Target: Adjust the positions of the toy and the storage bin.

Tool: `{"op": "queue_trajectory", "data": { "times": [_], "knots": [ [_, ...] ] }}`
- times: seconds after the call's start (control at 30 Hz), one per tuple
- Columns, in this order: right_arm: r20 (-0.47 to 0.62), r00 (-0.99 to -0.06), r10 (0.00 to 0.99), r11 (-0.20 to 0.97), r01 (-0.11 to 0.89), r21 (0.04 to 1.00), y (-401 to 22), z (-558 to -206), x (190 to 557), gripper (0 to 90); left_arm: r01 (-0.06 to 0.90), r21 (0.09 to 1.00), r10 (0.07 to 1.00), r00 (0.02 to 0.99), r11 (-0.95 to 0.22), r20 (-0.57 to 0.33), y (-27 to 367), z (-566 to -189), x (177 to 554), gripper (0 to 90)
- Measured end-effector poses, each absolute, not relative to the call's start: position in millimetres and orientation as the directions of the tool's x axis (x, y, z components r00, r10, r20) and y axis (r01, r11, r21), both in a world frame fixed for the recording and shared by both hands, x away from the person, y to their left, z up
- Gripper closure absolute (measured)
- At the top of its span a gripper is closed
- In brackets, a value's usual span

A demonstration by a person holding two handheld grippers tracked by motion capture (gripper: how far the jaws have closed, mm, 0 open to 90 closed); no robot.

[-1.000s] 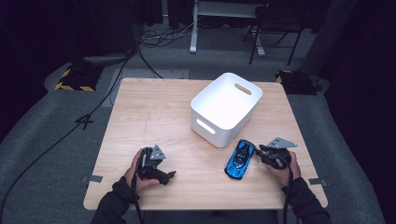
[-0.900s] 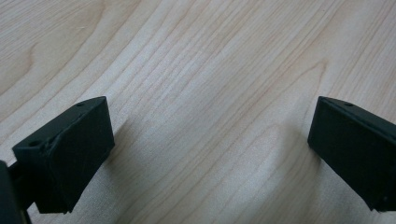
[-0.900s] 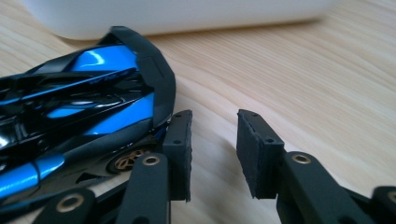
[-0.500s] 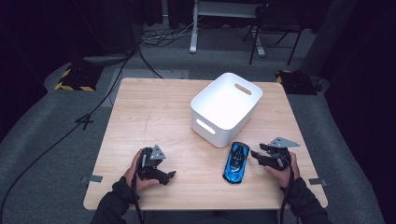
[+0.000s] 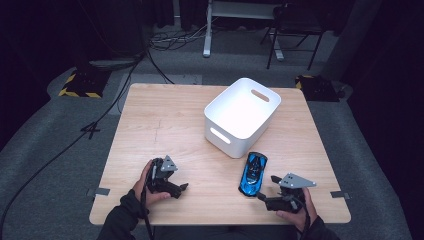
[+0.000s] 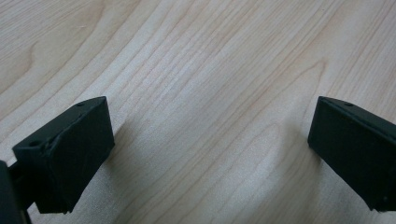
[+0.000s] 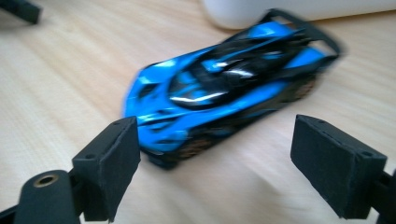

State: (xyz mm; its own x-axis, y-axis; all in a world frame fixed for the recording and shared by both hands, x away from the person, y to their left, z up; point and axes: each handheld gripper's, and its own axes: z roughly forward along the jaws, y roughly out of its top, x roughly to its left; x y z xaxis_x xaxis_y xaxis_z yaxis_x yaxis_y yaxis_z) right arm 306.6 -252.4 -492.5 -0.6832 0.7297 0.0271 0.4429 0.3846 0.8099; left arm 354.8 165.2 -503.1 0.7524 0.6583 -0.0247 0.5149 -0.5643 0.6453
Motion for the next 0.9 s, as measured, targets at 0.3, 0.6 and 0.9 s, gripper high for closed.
{"op": "queue_trajectory", "data": {
  "times": [0.3, 0.6, 0.9],
  "knots": [
    [0.002, -0.597, 0.802, 0.351, 0.474, 0.808, -214, -498, 295, 15.9, 0.515, 0.645, 0.658, 0.752, -0.564, -0.026, 165, -503, 355, 0.6],
    [-0.067, -0.459, 0.886, 0.322, 0.505, 0.801, -189, -502, 300, 12.5, 0.515, 0.646, 0.659, 0.752, -0.564, -0.023, 165, -503, 355, 0.6],
    [-0.114, -0.44, 0.891, 0.368, 0.552, 0.748, -185, -504, 313, 8.7, 0.517, 0.645, 0.66, 0.751, -0.563, -0.026, 165, -503, 355, 0.6]
  ]
}}
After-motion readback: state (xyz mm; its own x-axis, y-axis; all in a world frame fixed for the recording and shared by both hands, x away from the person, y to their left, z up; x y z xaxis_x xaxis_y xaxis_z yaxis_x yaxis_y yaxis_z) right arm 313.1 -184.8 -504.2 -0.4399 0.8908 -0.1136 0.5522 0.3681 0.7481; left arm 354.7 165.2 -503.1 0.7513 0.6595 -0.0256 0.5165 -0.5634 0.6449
